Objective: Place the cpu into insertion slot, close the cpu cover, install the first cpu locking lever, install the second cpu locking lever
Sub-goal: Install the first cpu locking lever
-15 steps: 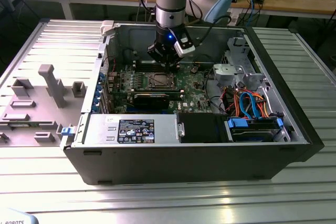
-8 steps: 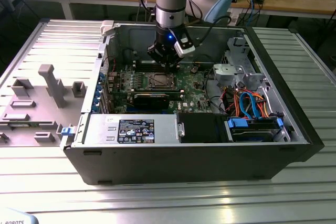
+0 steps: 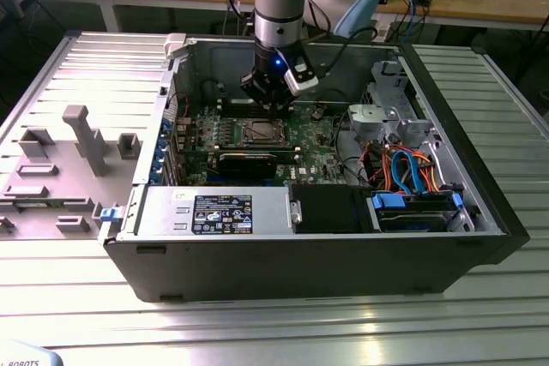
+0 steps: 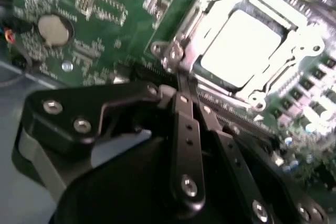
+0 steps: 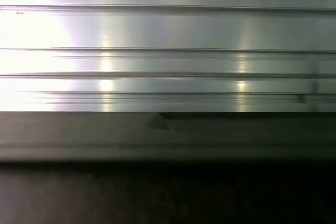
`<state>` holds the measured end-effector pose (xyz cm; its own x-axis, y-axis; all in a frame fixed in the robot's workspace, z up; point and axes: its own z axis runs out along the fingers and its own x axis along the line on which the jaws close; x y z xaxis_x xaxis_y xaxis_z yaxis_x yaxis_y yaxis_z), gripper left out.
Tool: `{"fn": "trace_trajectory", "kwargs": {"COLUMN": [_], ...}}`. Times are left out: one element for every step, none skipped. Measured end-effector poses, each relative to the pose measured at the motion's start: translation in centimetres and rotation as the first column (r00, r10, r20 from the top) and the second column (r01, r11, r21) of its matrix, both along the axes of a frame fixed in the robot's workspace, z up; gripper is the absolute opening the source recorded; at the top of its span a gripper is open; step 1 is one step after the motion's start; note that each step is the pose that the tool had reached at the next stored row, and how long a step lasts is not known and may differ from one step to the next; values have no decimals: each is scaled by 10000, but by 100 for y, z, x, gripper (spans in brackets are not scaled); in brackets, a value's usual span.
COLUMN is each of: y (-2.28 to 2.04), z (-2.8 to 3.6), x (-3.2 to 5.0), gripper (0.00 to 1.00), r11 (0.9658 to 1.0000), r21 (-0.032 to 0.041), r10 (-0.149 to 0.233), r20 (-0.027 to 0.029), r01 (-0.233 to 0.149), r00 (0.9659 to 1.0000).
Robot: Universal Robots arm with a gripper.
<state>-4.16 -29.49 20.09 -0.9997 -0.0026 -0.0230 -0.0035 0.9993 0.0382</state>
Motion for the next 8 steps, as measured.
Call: {"fn": "trace_trajectory", "kwargs": {"y": [1,2,2,0,0,0,-3,-17], "z": [5,15,49,81,109,128,135,135], "x": [0,1,1,0,0,0,1,0], "gripper": [11,11,11,11,11,11,11,11], "r11": [10000,10000,10000,10000,10000,10000,10000,10000], "r21": [25,36,32,22,23,21,24,20], "r10": [-1,-2,-2,-1,-1,-1,1,0], "r20": [4,8,7,1,2,0,2,1], "r01": [1,2,2,1,1,1,-1,0], "r00": [10000,10000,10000,10000,10000,10000,10000,10000]}}
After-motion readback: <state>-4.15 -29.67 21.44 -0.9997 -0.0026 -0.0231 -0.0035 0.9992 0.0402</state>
